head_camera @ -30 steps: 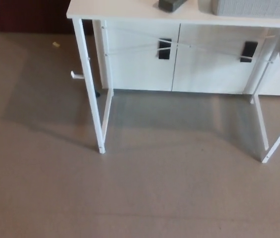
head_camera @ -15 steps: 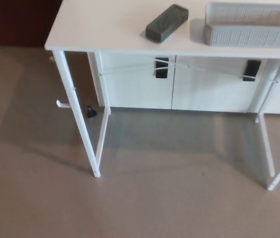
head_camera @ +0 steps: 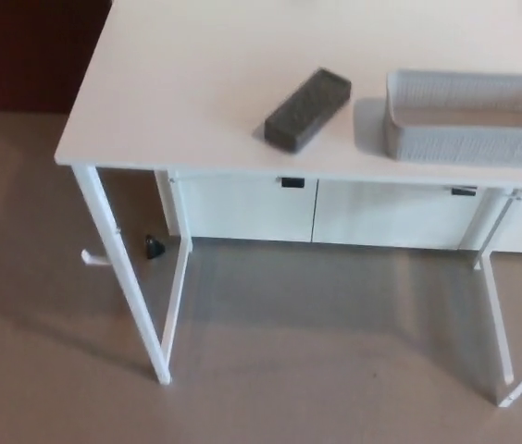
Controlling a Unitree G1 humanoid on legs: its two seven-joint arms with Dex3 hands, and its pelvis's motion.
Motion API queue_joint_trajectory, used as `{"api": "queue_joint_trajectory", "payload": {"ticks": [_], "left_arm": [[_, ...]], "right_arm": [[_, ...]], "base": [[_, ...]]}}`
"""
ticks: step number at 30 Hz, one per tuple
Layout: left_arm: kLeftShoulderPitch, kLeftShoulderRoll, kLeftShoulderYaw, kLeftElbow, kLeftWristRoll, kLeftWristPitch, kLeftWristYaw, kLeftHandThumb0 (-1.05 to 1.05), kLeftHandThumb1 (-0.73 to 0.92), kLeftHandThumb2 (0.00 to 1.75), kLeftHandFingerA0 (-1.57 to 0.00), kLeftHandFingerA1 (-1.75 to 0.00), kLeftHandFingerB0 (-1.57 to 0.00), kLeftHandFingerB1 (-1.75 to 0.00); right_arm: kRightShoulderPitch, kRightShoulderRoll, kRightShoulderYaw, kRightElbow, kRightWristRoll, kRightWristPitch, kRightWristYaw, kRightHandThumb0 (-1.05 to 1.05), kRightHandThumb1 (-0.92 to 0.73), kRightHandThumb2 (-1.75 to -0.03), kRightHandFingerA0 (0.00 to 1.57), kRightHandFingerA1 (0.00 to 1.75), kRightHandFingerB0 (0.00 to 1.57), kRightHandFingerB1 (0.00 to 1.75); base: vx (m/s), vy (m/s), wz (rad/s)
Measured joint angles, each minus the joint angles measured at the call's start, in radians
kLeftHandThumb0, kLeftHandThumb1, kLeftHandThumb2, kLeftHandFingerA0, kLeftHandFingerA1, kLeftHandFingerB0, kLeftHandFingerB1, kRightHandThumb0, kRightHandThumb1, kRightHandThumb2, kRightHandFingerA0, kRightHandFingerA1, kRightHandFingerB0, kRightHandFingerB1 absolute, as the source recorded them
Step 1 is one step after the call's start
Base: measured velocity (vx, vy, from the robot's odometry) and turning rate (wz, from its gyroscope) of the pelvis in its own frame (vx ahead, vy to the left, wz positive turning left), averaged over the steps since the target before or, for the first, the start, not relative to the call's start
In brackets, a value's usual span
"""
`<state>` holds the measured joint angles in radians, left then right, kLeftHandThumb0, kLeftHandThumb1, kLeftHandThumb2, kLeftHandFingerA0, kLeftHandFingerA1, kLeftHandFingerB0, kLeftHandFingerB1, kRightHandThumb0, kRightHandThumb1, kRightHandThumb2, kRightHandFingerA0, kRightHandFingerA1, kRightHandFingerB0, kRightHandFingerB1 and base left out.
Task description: The robot walks towards a desk on which an eraser is kept on the left hand side and a container is kept on the right hand side. The robot picks up the eraser using its left hand and places it in the container.
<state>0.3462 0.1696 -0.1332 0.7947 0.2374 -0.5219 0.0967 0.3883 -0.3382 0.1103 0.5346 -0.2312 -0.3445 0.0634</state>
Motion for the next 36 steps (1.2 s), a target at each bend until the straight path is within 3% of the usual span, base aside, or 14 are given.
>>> {"api": "queue_joint_trajectory", "payload": {"ticks": [3, 4, 5, 6, 8, 10, 11, 18, 20, 21, 32, 33, 34, 36], "left_arm": [[-0.003, 0.004, 0.001, 0.006, 0.000, 0.000, 0.006, -0.23, 0.56, 0.56, -0.39, -0.44, -0.29, -0.34], [-0.003, 0.004, 0.000, 0.007, 0.001, 0.000, 0.007, -0.23, 0.56, 0.56, -0.40, -0.44, -0.29, -0.34], [-0.003, 0.005, 0.000, 0.007, 0.001, 0.000, 0.008, -0.23, 0.56, 0.56, -0.40, -0.44, -0.29, -0.34], [-0.001, 0.005, 0.000, 0.008, 0.002, 0.000, 0.009, -0.22, 0.57, 0.56, -0.40, -0.44, -0.29, -0.34], [0.006, 0.008, 0.002, 0.008, 0.001, 0.000, 0.010, -0.22, 0.56, 0.56, -0.39, -0.45, -0.29, -0.35], [0.013, 0.011, 0.003, 0.013, 0.000, -0.001, 0.010, -0.22, 0.56, 0.56, -0.40, -0.44, -0.29, -0.34], [0.015, 0.012, 0.003, 0.015, 0.000, -0.001, 0.011, -0.23, 0.56, 0.56, -0.40, -0.44, -0.29, -0.34], [0.009, 0.003, 0.002, 0.023, 0.001, -0.011, 0.014, -0.22, 0.56, 0.56, -0.40, -0.44, -0.29, -0.34], [0.010, 0.003, 0.002, 0.024, 0.000, -0.011, 0.014, -0.21, 0.56, 0.56, -0.39, -0.44, -0.29, -0.34], [0.010, 0.004, 0.004, 0.024, -0.001, -0.011, 0.014, -0.22, 0.56, 0.56, -0.39, -0.44, -0.29, -0.34], [-0.003, 0.027, 0.019, 0.029, -0.006, -0.015, 0.015, -0.21, 0.56, 0.56, -0.40, -0.44, -0.29, -0.34], [-0.002, 0.027, 0.020, 0.029, -0.006, -0.015, 0.014, -0.21, 0.57, 0.56, -0.39, -0.44, -0.28, -0.34], [-0.002, 0.027, 0.021, 0.029, -0.006, -0.016, 0.014, -0.22, 0.57, 0.56, -0.40, -0.45, -0.28, -0.34], [0.000, 0.027, 0.022, 0.029, -0.007, -0.016, 0.014, -0.22, 0.57, 0.56, -0.40, -0.44, -0.29, -0.34]], "right_arm": [[0.000, 0.004, 0.001, 0.000, -0.002, 0.004, 0.000, -0.57, -0.61, -1.03, 0.15, 0.64, 0.01, 0.47], [0.000, 0.005, 0.001, 0.000, -0.003, 0.005, 0.000, -0.54, -0.78, -0.73, 0.12, 0.69, 0.05, 0.41], [0.001, 0.005, 0.001, 0.000, -0.003, 0.007, 0.000, -0.54, -0.78, -0.73, 0.12, 0.69, 0.05, 0.41], [0.001, 0.006, 0.001, 0.000, -0.003, 0.009, 0.000, -0.57, -0.60, -1.03, 0.14, 0.64, 0.01, 0.47], [0.003, 0.009, 0.002, 0.004, -0.004, 0.009, 0.000, -0.59, -0.61, -1.04, 0.13, 0.64, 0.01, 0.47], [0.007, 0.011, 0.003, 0.005, -0.004, 0.009, 0.000, -0.56, -0.60, -1.03, 0.13, 0.63, 0.01, 0.47], [0.009, 0.011, 0.004, 0.005, -0.004, 0.009, 0.000, -0.54, -0.79, -0.73, 0.11, 0.69, 0.04, 0.41], [-0.004, 0.005, 0.006, -0.010, -0.006, 0.024, 0.000, -0.54, -0.79, -0.72, 0.12, 0.67, 0.05, 0.39], [-0.006, 0.005, 0.007, -0.011, -0.007, 0.028, 0.000, -0.54, -0.79, -0.73, 0.12, 0.67, 0.05, 0.39], [-0.008, 0.005, 0.008, -0.011, -0.007, 0.030, 0.000, -0.57, -0.61, -1.03, 0.14, 0.63, 0.01, 0.46], [-0.042, 0.018, 0.022, 0.007, -0.015, 0.030, -0.001, -0.60, -0.62, -1.04, 0.14, 0.65, 0.01, 0.48], [-0.044, 0.018, 0.023, 0.009, -0.016, 0.030, -0.001, -0.56, -0.81, -0.72, 0.09, 0.74, 0.04, 0.44], [-0.045, 0.018, 0.024, 0.011, -0.016, 0.030, -0.001, -0.59, -0.61, -1.04, 0.14, 0.64, 0.01, 0.47], [-0.046, 0.018, 0.025, 0.016, -0.017, 0.030, -0.001, -0.59, -0.61, -1.03, 0.15, 0.64, 0.01, 0.47]], "base": [[0.24, 0.018, 0.04], [0.26, -0.053, 0.12], [0.24, -0.126, 0.10], [0.21, -0.131, 0.06], [0.19, -0.202, 0.08], [0.26, -0.275, 0.20], [0.43, -0.299, 0.04], [0.26, -0.299, 0.21], [0.26, -0.053, -0.06], [0.25, -0.007, -0.09], [0.25, 0.151, -0.05], [0.16, 0.093, 0.10], [0.14, 0.008, 0.14], [0.11, -0.017, 0.10]]}}
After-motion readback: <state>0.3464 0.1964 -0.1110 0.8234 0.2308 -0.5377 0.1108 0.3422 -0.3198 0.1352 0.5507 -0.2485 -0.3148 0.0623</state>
